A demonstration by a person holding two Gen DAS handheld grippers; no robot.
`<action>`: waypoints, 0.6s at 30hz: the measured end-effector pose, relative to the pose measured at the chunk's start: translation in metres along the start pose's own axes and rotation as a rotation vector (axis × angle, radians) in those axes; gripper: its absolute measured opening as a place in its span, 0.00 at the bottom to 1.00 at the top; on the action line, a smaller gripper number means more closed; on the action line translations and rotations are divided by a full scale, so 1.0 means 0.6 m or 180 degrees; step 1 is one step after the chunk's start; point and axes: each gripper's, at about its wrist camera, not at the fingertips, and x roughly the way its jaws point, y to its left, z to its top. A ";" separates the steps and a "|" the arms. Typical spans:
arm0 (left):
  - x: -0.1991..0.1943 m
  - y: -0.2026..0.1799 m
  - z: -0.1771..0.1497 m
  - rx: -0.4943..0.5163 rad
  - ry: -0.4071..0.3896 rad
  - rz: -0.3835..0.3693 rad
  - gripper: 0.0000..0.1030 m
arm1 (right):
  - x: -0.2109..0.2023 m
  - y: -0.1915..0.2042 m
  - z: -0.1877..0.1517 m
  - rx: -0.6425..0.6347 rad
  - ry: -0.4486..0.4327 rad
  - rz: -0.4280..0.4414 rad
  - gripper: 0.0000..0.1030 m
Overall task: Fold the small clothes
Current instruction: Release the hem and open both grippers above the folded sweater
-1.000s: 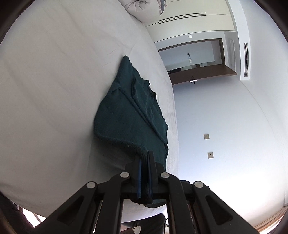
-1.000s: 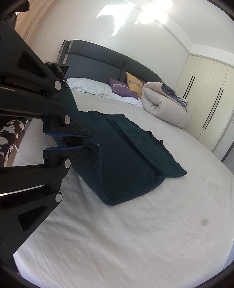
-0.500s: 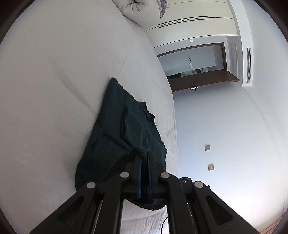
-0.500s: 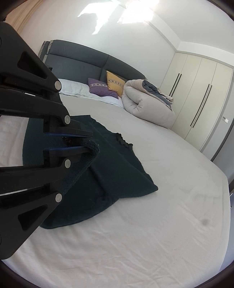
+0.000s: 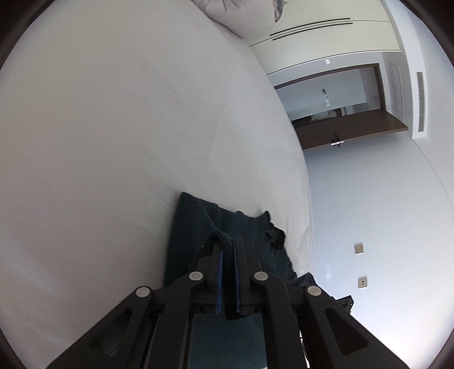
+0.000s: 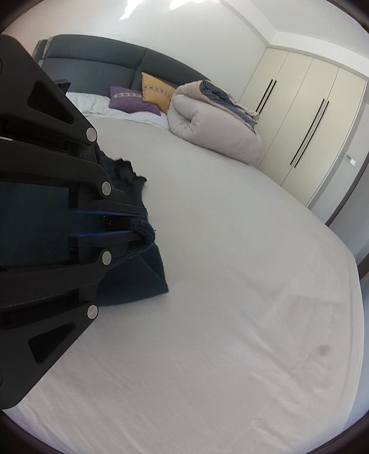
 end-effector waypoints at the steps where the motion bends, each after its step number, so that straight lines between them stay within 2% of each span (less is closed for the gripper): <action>1: 0.011 0.010 0.003 -0.0049 -0.0003 0.0035 0.12 | 0.017 -0.003 0.004 -0.0054 -0.0005 -0.0089 0.07; 2: 0.015 0.020 0.005 -0.0109 -0.0003 0.0000 0.30 | 0.040 -0.005 0.009 -0.0092 0.0040 -0.0255 0.08; 3: 0.014 0.029 0.004 -0.0177 -0.0021 -0.0061 0.42 | 0.055 -0.007 0.010 -0.0101 0.0104 -0.0375 0.09; 4: 0.006 0.037 0.001 -0.0236 -0.0092 -0.0077 0.66 | 0.066 -0.010 0.011 -0.0091 0.0158 -0.0411 0.17; 5: -0.005 0.041 -0.003 -0.0253 -0.0193 -0.0049 0.75 | 0.071 -0.013 0.013 -0.0065 0.0173 -0.0342 0.37; 7: -0.021 0.043 -0.010 -0.0245 -0.0244 -0.0060 0.75 | 0.062 -0.016 0.011 -0.0022 0.0031 -0.0145 0.66; 8: -0.028 0.040 -0.017 -0.0208 -0.0252 -0.0049 0.75 | 0.048 -0.017 0.004 0.0005 -0.0049 -0.0210 0.73; 13: -0.056 -0.004 -0.090 0.0373 -0.0262 0.0258 0.75 | 0.005 -0.009 -0.023 -0.0017 -0.0092 -0.0224 0.73; 16: -0.042 -0.010 -0.135 0.0608 -0.0189 0.0591 0.75 | -0.031 0.011 -0.071 -0.0283 -0.0160 -0.0434 0.73; 18: -0.031 0.003 -0.156 0.0615 -0.0075 0.0739 0.75 | -0.039 0.014 -0.101 -0.0455 -0.0086 -0.0655 0.73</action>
